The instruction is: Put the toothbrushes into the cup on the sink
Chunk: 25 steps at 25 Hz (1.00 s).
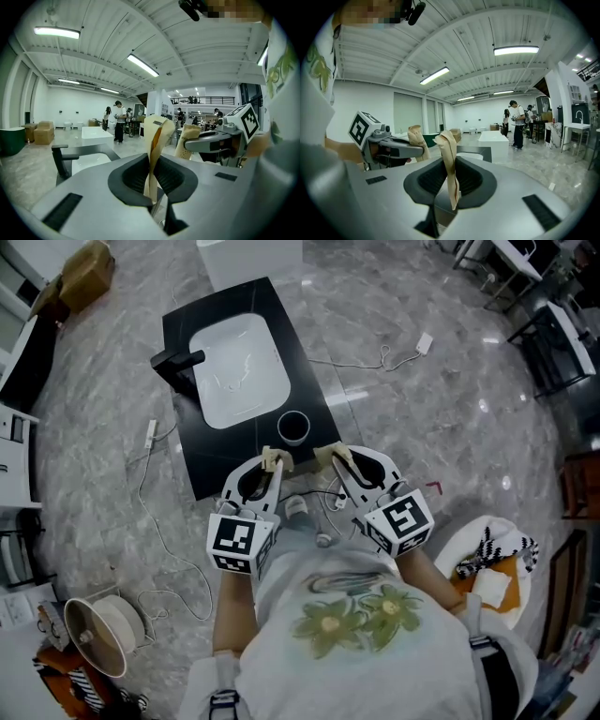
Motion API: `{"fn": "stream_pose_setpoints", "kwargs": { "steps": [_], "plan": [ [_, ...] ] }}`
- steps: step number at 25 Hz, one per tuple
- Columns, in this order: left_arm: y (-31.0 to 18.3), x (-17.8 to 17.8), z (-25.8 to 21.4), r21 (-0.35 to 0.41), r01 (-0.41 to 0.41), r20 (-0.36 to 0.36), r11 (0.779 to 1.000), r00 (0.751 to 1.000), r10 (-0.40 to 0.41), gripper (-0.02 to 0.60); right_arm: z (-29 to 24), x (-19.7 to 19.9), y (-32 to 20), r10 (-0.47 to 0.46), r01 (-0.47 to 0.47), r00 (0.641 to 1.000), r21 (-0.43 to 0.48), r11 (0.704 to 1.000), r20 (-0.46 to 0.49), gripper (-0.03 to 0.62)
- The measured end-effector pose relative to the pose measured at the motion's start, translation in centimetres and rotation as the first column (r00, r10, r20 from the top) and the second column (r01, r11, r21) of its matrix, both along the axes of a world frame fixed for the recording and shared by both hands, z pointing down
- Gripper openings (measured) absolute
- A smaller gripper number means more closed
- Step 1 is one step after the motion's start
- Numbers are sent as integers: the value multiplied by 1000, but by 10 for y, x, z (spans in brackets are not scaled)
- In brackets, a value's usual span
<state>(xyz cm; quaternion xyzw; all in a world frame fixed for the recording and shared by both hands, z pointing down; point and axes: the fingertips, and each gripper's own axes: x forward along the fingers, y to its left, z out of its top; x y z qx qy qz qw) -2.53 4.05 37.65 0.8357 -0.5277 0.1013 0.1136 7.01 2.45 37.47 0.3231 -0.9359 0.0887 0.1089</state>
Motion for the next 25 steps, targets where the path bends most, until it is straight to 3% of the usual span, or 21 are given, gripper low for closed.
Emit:
{"fn": "stream_pose_setpoints", "kwargs": {
  "steps": [12,25],
  "plan": [
    [-81,-20,-24,73,-55,-4,996,998,56,44,-11,-20,-74,52,-53,998,20,998,18,74],
    [-113,-28,-27,71,-123,-12,990,992,125,44,-7,-33,-110,95,-98,994,34,995,58,74]
  ]
}}
